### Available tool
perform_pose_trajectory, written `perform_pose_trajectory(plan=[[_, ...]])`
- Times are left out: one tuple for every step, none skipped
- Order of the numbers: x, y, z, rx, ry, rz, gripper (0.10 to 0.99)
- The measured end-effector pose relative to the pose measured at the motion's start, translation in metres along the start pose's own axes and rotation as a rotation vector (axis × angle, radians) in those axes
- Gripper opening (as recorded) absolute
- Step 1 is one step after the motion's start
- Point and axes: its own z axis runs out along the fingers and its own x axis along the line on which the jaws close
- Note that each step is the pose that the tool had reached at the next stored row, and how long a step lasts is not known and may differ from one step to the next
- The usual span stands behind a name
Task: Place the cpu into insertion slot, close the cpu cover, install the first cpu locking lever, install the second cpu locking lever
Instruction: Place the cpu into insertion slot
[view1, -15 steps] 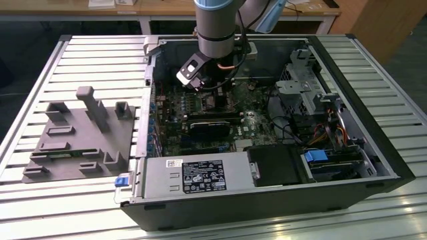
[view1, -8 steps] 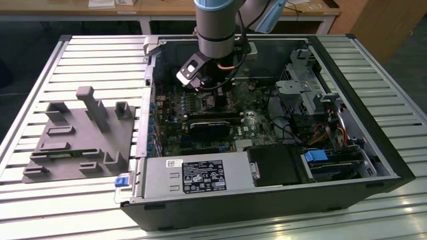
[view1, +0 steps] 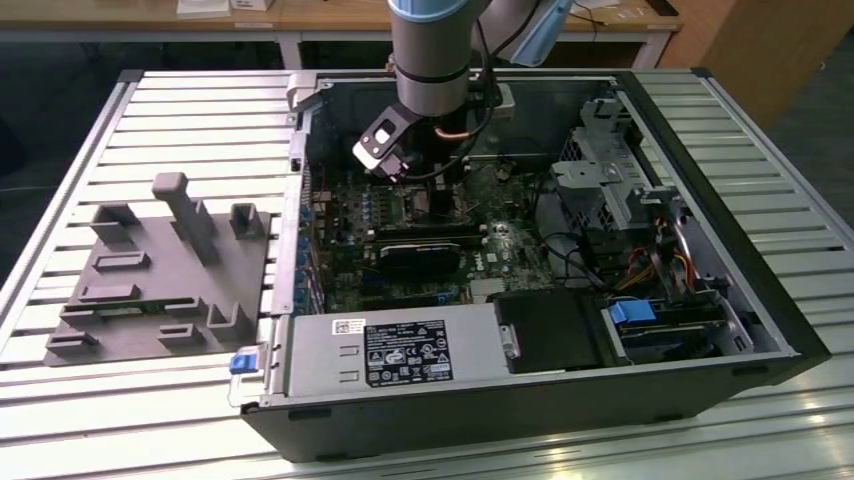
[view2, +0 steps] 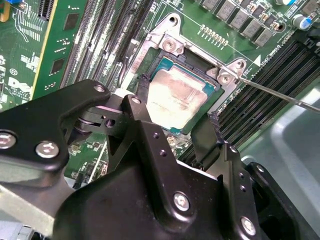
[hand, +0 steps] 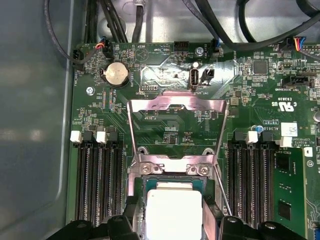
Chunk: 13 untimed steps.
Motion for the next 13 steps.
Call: perform_pose_trajectory(plan=[[0.0000,0.0001,-0.0004,0.000,-0.0006,0.000,0.612],[0.0001,0.0001,-0.0007,0.000,-0.0013,0.000,0.612],[0.0001,0.0001,-0.0012,0.000,-0.0024,0.000,0.612],[0.0001,0.0002,-0.0018,0.000,-0.0034,0.000,0.612],[0.0001,0.0002,-0.0022,0.000,-0.0044,0.000,0.612],[0.0001,0.0002,-0.0023,0.000,-0.0048,-0.001,0.612],[0.0001,0.0002,-0.0023,0.000,-0.0051,-0.001,0.612],[0.0001,0.0002,-0.0023,0.000,-0.0054,-0.001,0.612],[0.0001,0.0002,-0.0023,0.000,-0.0057,-0.001,0.612],[0.0001,0.0002,-0.0023,0.000,-0.0058,-0.001,0.612],[0.0001,0.0002,-0.0023,0.000,-0.0062,-0.001,0.612],[0.0001,0.0002,-0.0023,0.000,-0.0064,-0.001,0.612],[0.0001,0.0002,-0.0023,0.000,-0.0066,-0.001,0.612]])
